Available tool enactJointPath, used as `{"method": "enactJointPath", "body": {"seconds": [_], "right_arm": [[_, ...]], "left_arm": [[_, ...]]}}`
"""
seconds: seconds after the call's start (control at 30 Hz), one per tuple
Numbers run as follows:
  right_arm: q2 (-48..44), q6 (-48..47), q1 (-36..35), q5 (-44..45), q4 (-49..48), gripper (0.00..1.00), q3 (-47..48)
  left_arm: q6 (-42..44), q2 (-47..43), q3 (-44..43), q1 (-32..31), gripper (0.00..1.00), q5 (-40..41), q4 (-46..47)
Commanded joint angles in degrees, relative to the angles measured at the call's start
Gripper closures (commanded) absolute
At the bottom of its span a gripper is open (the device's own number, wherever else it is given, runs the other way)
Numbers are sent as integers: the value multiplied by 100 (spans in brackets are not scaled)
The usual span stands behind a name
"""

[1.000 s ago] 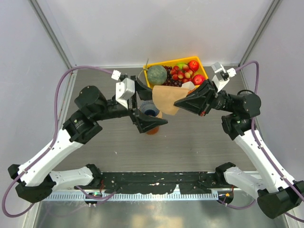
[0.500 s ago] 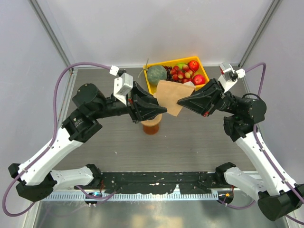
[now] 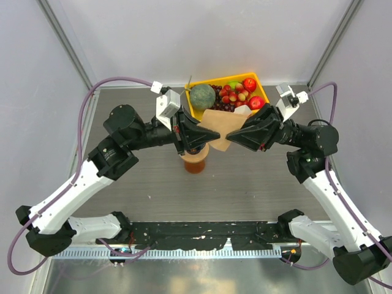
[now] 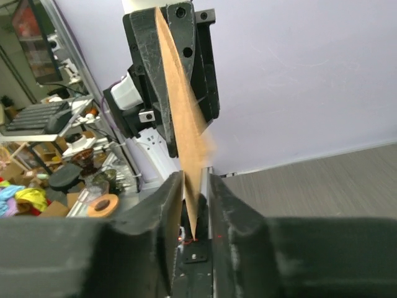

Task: Place the coffee filter in the dripper

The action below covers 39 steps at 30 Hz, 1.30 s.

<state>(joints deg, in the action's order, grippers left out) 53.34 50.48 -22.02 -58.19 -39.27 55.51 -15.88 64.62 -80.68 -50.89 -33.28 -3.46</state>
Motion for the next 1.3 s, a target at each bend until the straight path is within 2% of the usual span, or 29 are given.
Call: {"method": "enactJointPath", "body": {"seconds": [0.0, 0.03, 0.07, 0.1, 0.13, 0.17, 0.2, 0.23, 0.3, 0.33, 0.47, 0.57, 0.6, 0.63, 0.73, 0.8, 0.83, 0.9, 1.0, 1.07, 1.13, 1.17, 1.27], "right_arm": [[-105, -965, 83, -446, 1005, 53, 511], [-79, -1466, 154, -795, 2001, 31, 679], [-17, -3011, 206, -938, 3864, 20, 1212], [44, -3940, 311, -1009, 5362, 8, 1974], [245, -6142, 356, -888, 7343, 3, 2338], [351, -7008, 365, -539, 8277, 0, 2977], [570, -8348, 339, -283, 9182, 4, 3227], [668, -8962, 304, -185, 9522, 4, 3526], [1053, -9439, 6, 237, 10112, 4, 3974], [1151, -9573, -422, 647, 10436, 4, 4072], [1223, -9662, -1548, 1546, 10502, 3, 4048], [1135, -9469, -1884, 1899, 10194, 0, 3679], [1161, -9451, -1902, 1969, 10132, 10, 3643], [1213, -9382, -1911, 1987, 10123, 15, 3651], [1310, -9284, -1920, 1918, 10070, 45, 3695], [1354, -9241, -1981, 1838, 10035, 56, 3774], [1398, -9223, -2016, 1794, 10000, 69, 3792], [1503, -9170, -2043, 1689, 9991, 83, 3871], [1618, -9047, -2043, 1601, 10009, 90, 3942], [1592, -8934, -2052, 1513, 9904, 88, 3881], [1565, -8880, -2061, 1382, 9824, 59, 3854], [1574, -8871, -2087, 1311, 9841, 39, 3862], [1513, -8923, -2131, 1284, 9868, 37, 3871]], "left_arm": [[242, -300, 157, 53, 100, 102, 83], [548, -405, 271, 79, 100, 76, -74], [925, -528, 386, 97, 100, 76, -336], [1190, -625, 500, 132, 100, -3, -531], [1514, -687, 597, 193, 100, -143, -741], [1918, -696, 589, 203, 100, -344, -1126], [2279, -662, 519, 194, 100, -572, -1496], [2448, -566, 414, 203, 100, -653, -1960], [2781, -337, 107, 194, 100, -1030, -2613], [2862, -214, -51, 194, 100, -1093, -2876], [2898, 7, -387, 194, 100, -1111, -3099], [2827, -28, -386, 194, 100, -1111, -2958], [2810, -11, -413, 194, 100, -1093, -2967], [2783, -2, -448, 194, 100, -1032, -3011], [2783, 42, -501, 194, 100, -856, -3221], [2783, 42, -510, 194, 100, -847, -3371], [2783, 16, -492, 194, 100, -856, -3406], [2818, -63, -413, 203, 99, -856, -3468], [2880, -195, -255, 211, 100, -856, -3547], [2906, -222, -220, 211, 100, -943, -3643], [2889, -213, -220, 211, 100, -987, -3688], [2889, -204, -228, 211, 100, -1049, -3714], [2906, -178, -272, 211, 100, -1067, -3784]]}}
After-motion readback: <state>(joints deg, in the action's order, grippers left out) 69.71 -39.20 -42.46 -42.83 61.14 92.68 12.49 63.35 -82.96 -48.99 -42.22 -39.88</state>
